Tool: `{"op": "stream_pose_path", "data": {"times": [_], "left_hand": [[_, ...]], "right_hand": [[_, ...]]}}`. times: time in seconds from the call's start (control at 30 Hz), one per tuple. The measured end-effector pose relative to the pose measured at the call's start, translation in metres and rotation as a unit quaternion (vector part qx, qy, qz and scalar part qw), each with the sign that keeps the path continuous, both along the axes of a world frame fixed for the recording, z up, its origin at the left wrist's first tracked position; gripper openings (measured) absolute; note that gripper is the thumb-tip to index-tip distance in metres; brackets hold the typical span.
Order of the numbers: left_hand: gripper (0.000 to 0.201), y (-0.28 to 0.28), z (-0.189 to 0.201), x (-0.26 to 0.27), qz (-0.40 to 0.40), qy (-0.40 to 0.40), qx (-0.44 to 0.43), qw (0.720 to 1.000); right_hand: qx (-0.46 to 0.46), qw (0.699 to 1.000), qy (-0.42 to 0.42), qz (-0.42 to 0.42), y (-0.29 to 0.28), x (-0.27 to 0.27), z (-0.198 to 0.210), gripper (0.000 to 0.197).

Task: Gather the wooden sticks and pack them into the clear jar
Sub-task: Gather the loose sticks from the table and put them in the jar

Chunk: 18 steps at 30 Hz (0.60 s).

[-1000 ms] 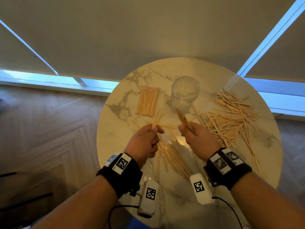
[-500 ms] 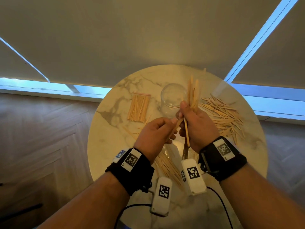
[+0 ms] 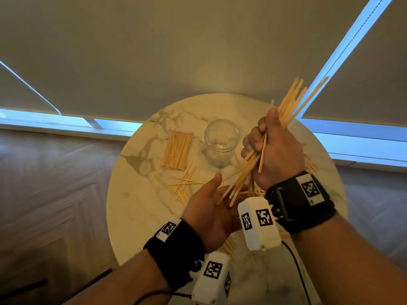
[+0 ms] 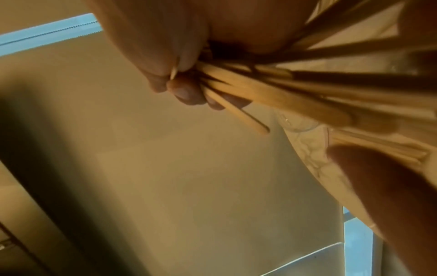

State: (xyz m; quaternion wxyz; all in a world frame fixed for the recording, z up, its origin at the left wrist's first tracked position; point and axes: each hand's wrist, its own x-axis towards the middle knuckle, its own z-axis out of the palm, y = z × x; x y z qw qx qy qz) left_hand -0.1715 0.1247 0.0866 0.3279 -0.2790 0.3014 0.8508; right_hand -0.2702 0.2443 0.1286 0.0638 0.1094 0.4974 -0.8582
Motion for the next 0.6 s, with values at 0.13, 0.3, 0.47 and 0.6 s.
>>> {"op": "stream_pose_path", "data": {"times": [0.13,0.3,0.47,0.6], "left_hand": [[0.056,0.005,0.003,-0.005,-0.012,0.011,-0.033,0.999],[0.042,0.004,0.009,-0.013,0.004,0.089,-0.088,0.992],[0.044,0.009,0.024,-0.025,0.001,0.144,-0.188,0.971],[0.046,0.014,0.03,-0.03,0.042,0.109,-0.163,0.98]], "right_hand": [[-0.008,1.0,0.024,0.0,0.003,-0.004,0.004,0.041],[0.019,1.0,0.013,-0.008,0.008,-0.002,0.005,0.039],[-0.039,0.998,0.004,-0.04,0.009,-0.001,0.013,0.039],[-0.077,0.996,0.031,-0.027,0.008,0.001,0.021,0.032]]}}
